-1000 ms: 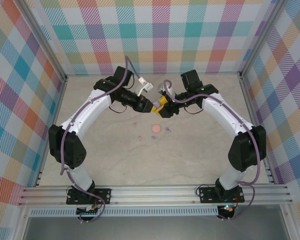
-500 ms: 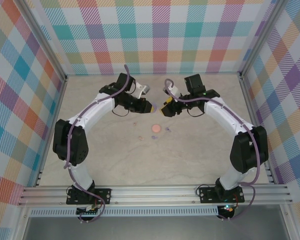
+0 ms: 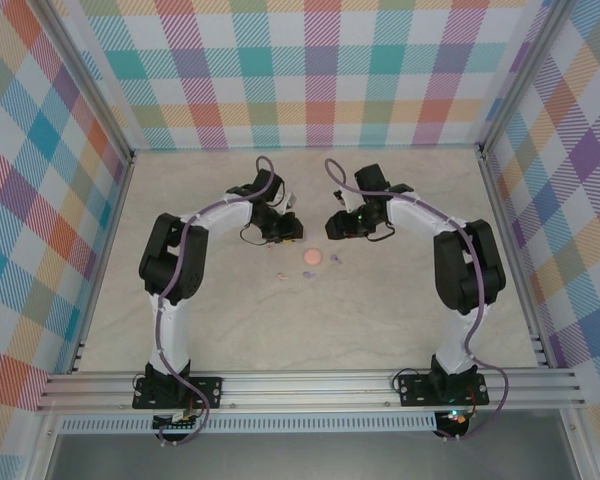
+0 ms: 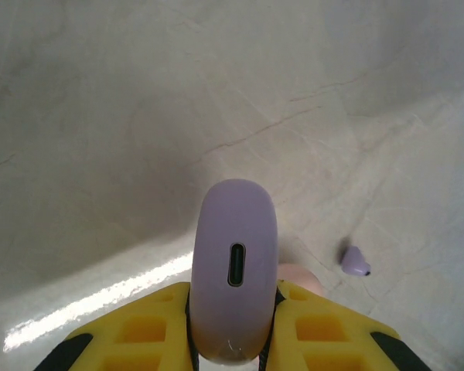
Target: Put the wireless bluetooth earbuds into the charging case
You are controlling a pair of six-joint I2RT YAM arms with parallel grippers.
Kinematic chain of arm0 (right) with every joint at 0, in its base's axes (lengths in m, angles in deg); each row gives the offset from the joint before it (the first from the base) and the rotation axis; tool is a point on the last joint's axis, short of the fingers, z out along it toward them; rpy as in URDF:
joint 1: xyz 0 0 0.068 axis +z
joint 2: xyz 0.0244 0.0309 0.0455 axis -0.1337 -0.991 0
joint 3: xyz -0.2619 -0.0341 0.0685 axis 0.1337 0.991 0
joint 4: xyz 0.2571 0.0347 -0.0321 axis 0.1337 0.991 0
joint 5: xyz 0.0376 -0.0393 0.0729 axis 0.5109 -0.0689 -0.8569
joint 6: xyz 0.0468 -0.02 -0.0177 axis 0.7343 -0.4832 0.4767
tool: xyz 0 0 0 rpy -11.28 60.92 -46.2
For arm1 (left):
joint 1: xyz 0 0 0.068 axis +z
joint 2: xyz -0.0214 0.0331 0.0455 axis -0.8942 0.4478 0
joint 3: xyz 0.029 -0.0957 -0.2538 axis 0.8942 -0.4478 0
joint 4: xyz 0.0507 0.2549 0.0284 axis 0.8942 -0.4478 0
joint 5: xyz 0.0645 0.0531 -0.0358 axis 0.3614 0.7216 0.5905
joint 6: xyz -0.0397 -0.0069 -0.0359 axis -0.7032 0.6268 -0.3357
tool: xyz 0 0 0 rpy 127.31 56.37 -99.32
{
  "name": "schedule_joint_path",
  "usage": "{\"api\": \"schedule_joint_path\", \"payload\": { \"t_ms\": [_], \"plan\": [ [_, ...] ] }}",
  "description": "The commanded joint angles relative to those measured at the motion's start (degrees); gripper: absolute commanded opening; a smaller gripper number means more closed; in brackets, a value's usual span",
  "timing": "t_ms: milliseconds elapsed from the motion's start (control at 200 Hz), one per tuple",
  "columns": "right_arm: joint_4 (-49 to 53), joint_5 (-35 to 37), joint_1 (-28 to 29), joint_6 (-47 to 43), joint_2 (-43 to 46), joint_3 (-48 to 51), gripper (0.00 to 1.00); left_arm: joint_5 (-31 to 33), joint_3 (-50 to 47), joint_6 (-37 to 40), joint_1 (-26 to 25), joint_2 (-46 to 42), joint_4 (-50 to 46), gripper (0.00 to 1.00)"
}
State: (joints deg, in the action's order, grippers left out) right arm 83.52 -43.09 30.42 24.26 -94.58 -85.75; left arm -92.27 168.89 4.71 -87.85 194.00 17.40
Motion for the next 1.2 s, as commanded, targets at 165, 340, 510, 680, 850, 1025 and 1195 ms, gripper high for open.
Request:
{"api": "schedule_joint_path", "payload": {
  "t_ms": [165,340,510,680,850,1025,1195],
  "plan": [
    [2.5,0.8,0.1,3.7,-2.5,-4.7,0.45,-0.6,4.0,-2.2,0.4,4.1,3.6,0.18],
    [3.4,0.3,0.1,4.4,-4.6,-6.3,0.45,1.1,3.7,-2.2,0.4,5.0,3.0,0.23],
    [3.9,-0.9,0.1,5.3,-6.5,-7.8,0.45,2.1,3.1,-0.8,0.4,5.1,1.4,0.38],
    [4.9,-1.9,0.8,5.5,-8.6,-10.0,0.44,4.2,2.7,2.0,0.5,3.2,-0.8,0.58],
    [5.7,-3.2,1.3,6.7,-10.9,-12.6,0.41,4.3,4.4,4.5,2.2,1.6,-3.5,0.61],
    [7.9,-3.0,1.9,8.4,-14.1,-16.1,0.34,1.5,7.4,5.4,4.4,2.9,-4.6,0.55],
    [8.8,-4.7,2.2,10.1,-17.2,-18.8,0.28,-1.8,12.1,6.5,4.9,6.1,-5.0,0.48]
  ]
}}
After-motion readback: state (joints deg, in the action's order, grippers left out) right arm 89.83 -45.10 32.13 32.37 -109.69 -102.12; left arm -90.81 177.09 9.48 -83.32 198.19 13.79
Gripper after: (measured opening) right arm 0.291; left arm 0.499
